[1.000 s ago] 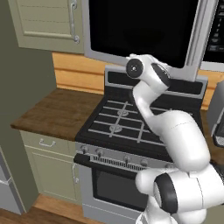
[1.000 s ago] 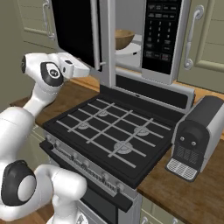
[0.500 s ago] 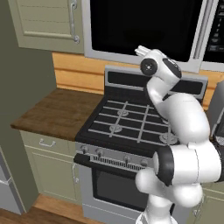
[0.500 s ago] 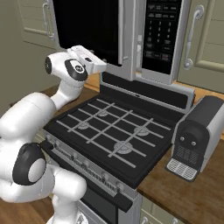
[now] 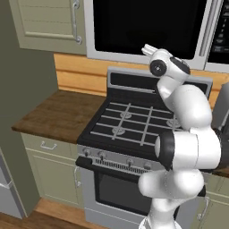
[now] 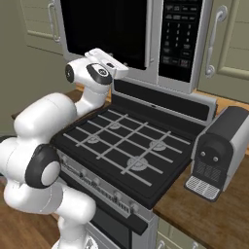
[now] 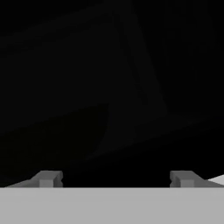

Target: Pick the potato from the sink and place it in the bowl. Then pick the bowl and place it in the microwave. Then close the microwave door and press the start button.

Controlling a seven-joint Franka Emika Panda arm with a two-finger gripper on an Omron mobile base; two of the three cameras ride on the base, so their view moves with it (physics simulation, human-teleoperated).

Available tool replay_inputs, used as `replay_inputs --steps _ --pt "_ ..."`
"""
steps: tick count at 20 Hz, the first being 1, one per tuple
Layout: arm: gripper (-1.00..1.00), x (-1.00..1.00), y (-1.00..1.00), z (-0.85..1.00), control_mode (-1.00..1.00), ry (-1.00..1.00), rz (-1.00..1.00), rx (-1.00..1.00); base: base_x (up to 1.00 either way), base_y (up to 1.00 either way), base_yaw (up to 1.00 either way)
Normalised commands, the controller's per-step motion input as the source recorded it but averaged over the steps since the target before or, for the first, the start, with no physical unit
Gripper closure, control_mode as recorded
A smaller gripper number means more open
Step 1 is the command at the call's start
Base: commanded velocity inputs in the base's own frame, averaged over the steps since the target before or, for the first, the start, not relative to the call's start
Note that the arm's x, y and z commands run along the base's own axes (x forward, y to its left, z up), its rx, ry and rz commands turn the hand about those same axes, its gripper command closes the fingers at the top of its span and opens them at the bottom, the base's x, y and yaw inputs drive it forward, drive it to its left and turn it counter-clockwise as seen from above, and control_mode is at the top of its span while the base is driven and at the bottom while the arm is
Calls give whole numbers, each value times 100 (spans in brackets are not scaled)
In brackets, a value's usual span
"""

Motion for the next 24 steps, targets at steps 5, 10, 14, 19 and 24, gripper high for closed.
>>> replay_inputs --steps 5,10,14,19,24 --pt "-100 76 -9 -1 -100 8 1 0 0 0 0" --pt "-100 -81 0 48 -100 0 6 0 0 0 0" --pt "-100 -90 8 68 -100 3 8 -4 0 0 0" --pt "100 -86 12 67 -100 20 11 -7 0 0 0" --pt "100 -91 0 43 -100 19 12 -8 0 0 0"
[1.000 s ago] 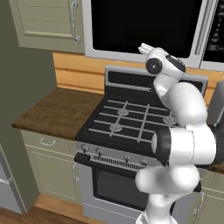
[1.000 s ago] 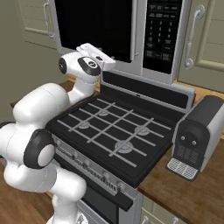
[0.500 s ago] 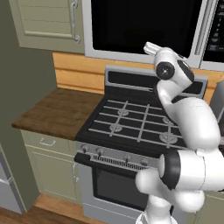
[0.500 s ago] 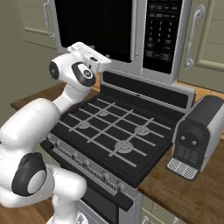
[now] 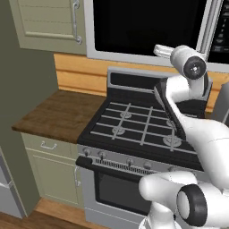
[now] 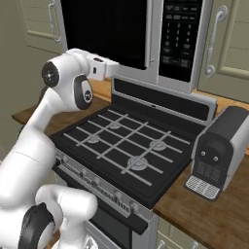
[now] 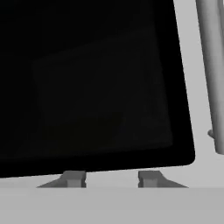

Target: Pick the potato from the sink and place it in the bowl. Then pick the bowl and place it in the microwave. Then close the microwave door and press the start button.

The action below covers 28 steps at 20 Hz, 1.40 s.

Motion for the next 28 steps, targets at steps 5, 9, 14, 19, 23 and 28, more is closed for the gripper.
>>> replay_inputs --steps 5,9,14,19,23,28 --pt "100 -94 -7 26 -100 18 8 -10 0 0 0" --pt "100 -77 -22 3 -100 21 16 -7 0 0 0" --pt "100 -28 -17 0 -100 7 10 -3 0 0 0" --pt "100 -1 -51 0 -100 0 0 0 0 0 0" --pt "100 4 -37 6 -100 0 0 0 0 0 0" --pt "100 13 -28 13 -100 -7 -1 0 0 0 0"
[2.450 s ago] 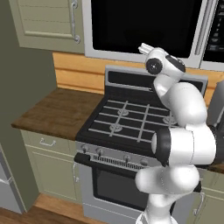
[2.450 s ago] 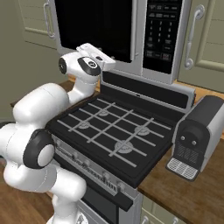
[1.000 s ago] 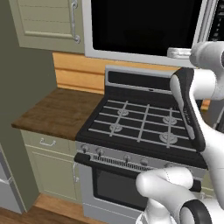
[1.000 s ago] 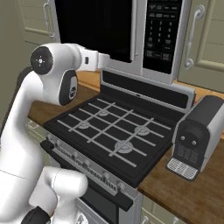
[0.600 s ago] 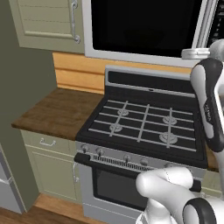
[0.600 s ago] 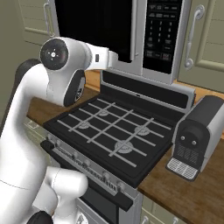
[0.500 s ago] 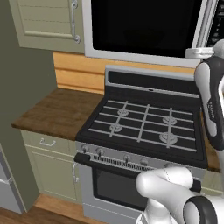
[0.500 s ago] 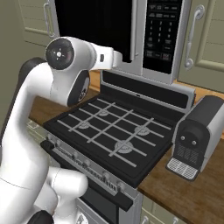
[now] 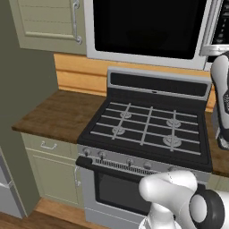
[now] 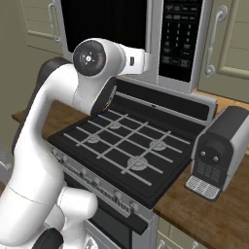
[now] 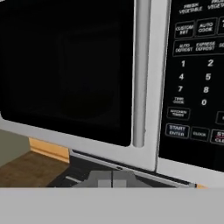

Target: Pick the potato from the sink and place it in the bowl. Then pick the bowl and place it in the microwave. Then close the microwave door and press the start button.

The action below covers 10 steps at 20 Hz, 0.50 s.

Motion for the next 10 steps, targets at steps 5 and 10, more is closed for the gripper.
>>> replay_inputs --steps 5,10 --pt "100 25 -26 4 -100 -16 -3 0 0 0 0" --pt "100 30 -25 0 -100 -8 -1 0 0 0 0"
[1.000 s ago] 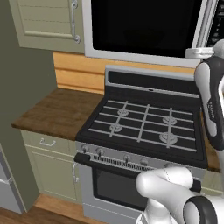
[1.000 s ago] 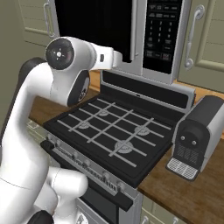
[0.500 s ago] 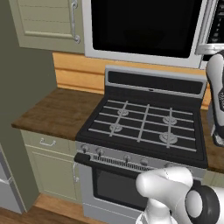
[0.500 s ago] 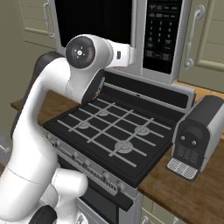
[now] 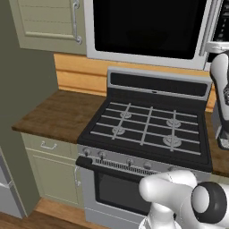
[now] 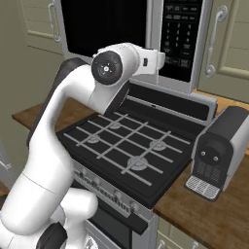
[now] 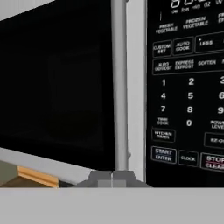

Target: Pick the potato from the sink and place it in the bowl. Then pick the bowl and place it in the microwave. Then close the microwave door and press the start button.

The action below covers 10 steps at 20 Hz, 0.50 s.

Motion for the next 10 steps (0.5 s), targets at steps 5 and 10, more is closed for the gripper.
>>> replay_inputs --steps 5,10 --pt "100 17 -32 0 -100 -5 0 0 0 0 0" --pt "100 2 -31 -1 -100 -1 0 0 0 0 0"
